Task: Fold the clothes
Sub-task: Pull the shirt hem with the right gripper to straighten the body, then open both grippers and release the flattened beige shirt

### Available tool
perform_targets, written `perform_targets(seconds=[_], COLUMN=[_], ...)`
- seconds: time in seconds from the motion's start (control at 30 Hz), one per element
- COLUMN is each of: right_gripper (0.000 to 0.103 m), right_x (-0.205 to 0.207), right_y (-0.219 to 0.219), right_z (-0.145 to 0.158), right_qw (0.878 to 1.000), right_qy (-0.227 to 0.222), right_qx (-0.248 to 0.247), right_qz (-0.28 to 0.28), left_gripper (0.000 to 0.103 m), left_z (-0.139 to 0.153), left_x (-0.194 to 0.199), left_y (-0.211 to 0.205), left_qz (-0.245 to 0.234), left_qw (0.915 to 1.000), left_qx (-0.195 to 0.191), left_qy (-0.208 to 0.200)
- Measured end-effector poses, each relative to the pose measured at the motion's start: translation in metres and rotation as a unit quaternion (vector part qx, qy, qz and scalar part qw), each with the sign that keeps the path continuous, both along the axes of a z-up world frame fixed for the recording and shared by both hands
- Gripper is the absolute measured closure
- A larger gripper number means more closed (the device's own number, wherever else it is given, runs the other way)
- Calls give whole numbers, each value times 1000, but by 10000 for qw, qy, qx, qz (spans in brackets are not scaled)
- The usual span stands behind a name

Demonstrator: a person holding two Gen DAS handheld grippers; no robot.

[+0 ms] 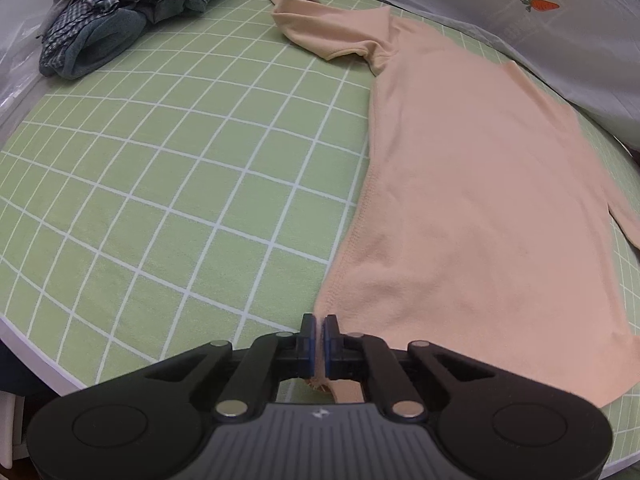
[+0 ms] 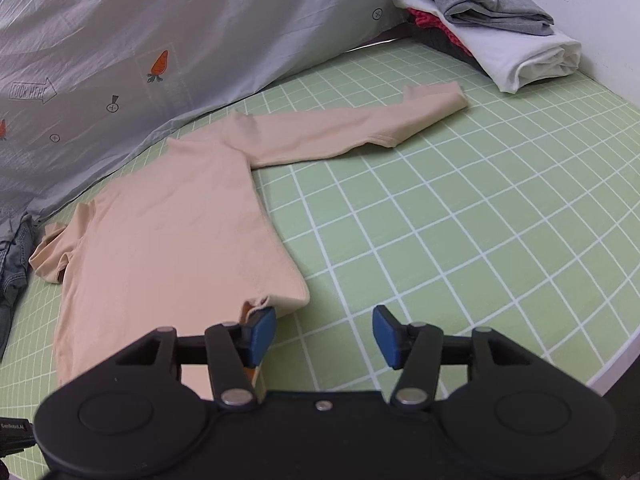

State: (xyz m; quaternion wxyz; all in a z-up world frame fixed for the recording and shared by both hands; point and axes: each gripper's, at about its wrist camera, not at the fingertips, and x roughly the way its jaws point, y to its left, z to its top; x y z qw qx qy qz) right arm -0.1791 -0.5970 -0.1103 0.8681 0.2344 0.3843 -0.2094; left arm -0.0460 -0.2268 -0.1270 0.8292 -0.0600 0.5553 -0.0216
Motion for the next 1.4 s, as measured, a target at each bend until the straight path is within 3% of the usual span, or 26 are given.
perform_targets(seconds=[0.2, 0.3, 0.4, 0.5, 0.6, 0.8, 0.97, 1.1, 1.27, 1.4], right_gripper=[35, 27, 24, 23, 22, 19, 16, 12, 4, 3], right_x=[-1, 1, 3, 5, 5, -4, -12, -14, -1, 13], right_y=[0, -3, 0, 5, 9, 10, 15, 2, -37, -85], right_z=[8, 11, 7, 5, 8, 18, 20, 13, 14, 13], right_qw=[9991, 9991, 9995, 9996, 9989, 9965, 9926, 9911, 9892, 9920], right_qy=[-60, -119, -82, -14, 7, 220, 615, 795, 702, 589], right_qx=[-329, -332, -287, -296, -463, -652, -911, -872, -1206, -1058], right_qz=[248, 220, 124, 4, -68, -473, -519, -612, -445, -350], left_gripper=[89, 64, 55, 39, 31, 27, 24, 24, 20, 20], left_z=[2, 4, 11, 18, 25, 24, 10, 1, -3, -4], left_x=[-15, -20, -16, -9, -2, 12, 17, 15, 19, 26], left_y=[1, -4, -12, -21, -31, -61, -94, -121, -144, -162], left_qz=[402, 372, 125, -159, -442, -1225, -1819, -2120, -1847, -1309], left_qw=[9992, 9992, 9996, 9989, 9970, 9884, 9812, 9750, 9810, 9903], left_qx=[17, 165, 269, 405, 540, 792, 602, 663, 582, 452], left_qy=[-11, 59, -30, -181, -332, -425, -213, -106, -84, -105])
